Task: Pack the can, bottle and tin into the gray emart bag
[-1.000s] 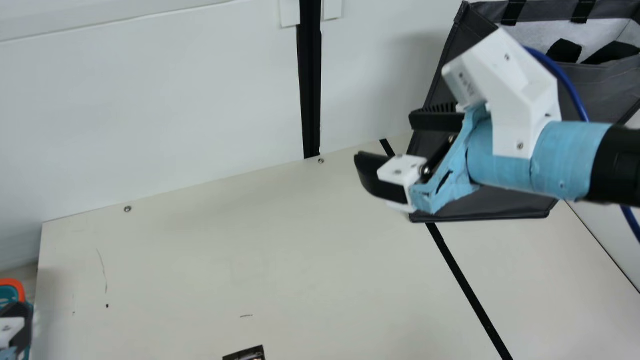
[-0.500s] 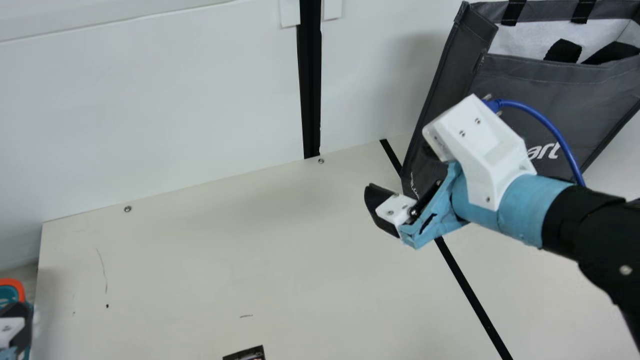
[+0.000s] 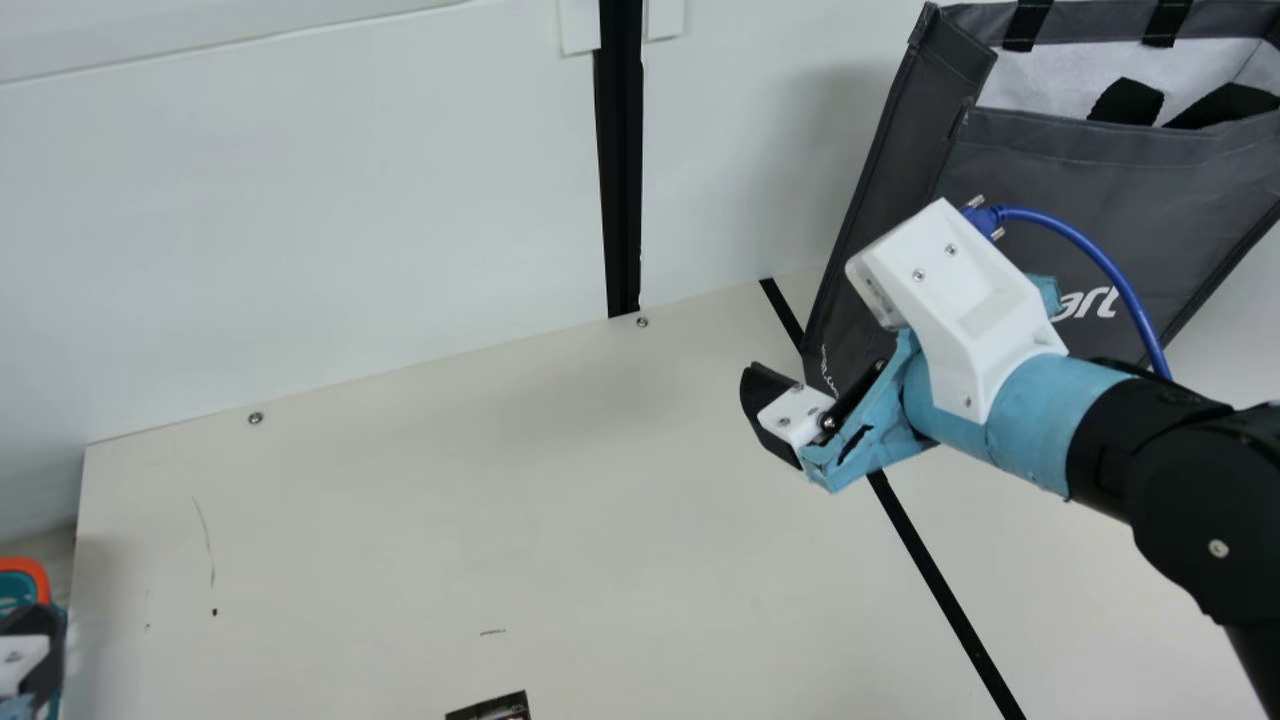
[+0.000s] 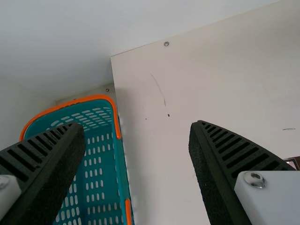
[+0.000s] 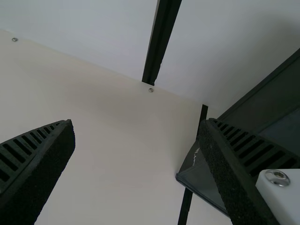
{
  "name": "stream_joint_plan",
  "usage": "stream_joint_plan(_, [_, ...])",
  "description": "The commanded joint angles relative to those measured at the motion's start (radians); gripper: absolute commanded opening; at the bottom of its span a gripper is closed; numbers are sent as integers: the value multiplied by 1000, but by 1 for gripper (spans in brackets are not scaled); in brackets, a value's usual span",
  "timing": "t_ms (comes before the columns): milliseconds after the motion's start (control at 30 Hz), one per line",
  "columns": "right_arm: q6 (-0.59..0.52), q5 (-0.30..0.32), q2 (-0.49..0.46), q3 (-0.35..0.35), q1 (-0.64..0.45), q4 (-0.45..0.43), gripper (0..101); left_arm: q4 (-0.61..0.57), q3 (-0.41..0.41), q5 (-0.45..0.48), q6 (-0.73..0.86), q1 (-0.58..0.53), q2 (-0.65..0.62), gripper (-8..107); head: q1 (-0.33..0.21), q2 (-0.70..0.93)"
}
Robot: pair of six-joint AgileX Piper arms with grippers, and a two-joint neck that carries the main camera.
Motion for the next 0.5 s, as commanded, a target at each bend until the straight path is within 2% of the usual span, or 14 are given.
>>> stream_joint_plan(0, [0, 0, 0, 0, 0, 0, 91, 0, 0, 0, 0, 0, 0, 90, -23, -1])
stream_joint_plan(467, [0, 0, 0, 0, 0, 0, 91, 0, 0, 0, 0, 0, 0, 90, -23, -1])
